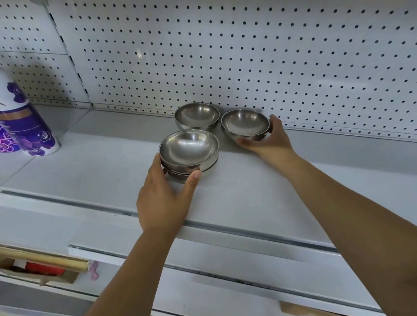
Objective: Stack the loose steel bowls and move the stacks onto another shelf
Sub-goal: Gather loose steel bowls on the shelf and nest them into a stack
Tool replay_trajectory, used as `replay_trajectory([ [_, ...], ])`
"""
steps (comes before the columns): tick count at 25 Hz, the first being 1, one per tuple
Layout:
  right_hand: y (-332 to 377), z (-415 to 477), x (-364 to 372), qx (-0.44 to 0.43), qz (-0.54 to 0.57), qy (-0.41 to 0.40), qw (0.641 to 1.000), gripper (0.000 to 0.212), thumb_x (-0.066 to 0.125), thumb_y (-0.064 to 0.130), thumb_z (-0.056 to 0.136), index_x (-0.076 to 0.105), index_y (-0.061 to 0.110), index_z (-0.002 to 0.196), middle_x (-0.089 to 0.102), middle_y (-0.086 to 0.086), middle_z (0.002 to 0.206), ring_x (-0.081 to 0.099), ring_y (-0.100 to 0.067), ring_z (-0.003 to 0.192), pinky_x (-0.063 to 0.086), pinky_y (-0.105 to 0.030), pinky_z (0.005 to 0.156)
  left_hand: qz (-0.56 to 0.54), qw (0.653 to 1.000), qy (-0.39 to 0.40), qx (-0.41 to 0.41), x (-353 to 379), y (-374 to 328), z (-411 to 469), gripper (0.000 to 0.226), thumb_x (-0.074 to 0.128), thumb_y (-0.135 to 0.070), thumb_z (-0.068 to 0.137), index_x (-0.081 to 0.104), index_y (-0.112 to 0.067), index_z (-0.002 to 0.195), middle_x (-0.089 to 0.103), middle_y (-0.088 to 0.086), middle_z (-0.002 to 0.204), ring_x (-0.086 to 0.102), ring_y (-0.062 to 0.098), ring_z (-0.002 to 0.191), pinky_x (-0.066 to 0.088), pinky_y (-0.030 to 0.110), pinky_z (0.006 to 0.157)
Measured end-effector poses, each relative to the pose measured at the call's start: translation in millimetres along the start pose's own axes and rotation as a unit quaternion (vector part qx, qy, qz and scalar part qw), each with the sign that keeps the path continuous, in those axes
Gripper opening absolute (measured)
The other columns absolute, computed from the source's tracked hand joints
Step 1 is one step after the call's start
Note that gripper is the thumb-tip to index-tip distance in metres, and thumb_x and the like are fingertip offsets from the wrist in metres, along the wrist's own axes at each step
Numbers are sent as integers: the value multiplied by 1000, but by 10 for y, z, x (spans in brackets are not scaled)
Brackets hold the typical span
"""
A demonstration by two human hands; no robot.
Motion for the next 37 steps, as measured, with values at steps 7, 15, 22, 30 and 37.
replay_trajectory([
  [7,8,10,-40,-28,23,-19,999,77,98,51,60,59,29,122,67,17,109,64,-4,107,50,-23,87,0,1000,-1,4,-5,5,-9,91,53,-80,81,32,-28,153,59,-2,143,59,25,127,49,45,102],
  [15,352,-160,-69,-69,120,6,990,55,95,29,73,66,20,118,71,11,112,66,10,94,50,-9,78,-4,1000,-5,7,2,10,-3,92,54,-79,81,33,-27,153,59,-2,143,59,24,128,50,44,101],
  [22,821,-395,337,-118,134,124,976,65,93,23,75,61,29,131,71,15,123,65,12,108,51,-8,83,3,1000,2,8,10,44,-7,87,50,-79,86,29,-30,154,58,-6,144,58,23,129,51,45,101],
  [30,784,-502,700,-132,95,214,963,85,97,30,67,52,45,138,59,26,131,56,12,121,50,-14,99,2,1000,9,28,-2,-20,2,77,45,-73,91,27,-34,155,55,-9,146,58,18,128,52,39,95],
  [37,663,-486,897,-131,114,268,948,97,99,38,56,53,43,142,62,17,139,57,-1,131,46,-34,116,4,1000,15,14,-9,-33,-24,73,41,-70,95,22,-38,157,52,-10,150,57,16,129,48,34,92],
])
Point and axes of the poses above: each hand's wrist, its own z-axis towards the middle knuckle, its own x-axis out of the palm, y = z × x, the point moved 9 cm from there along z, towards the middle knuckle
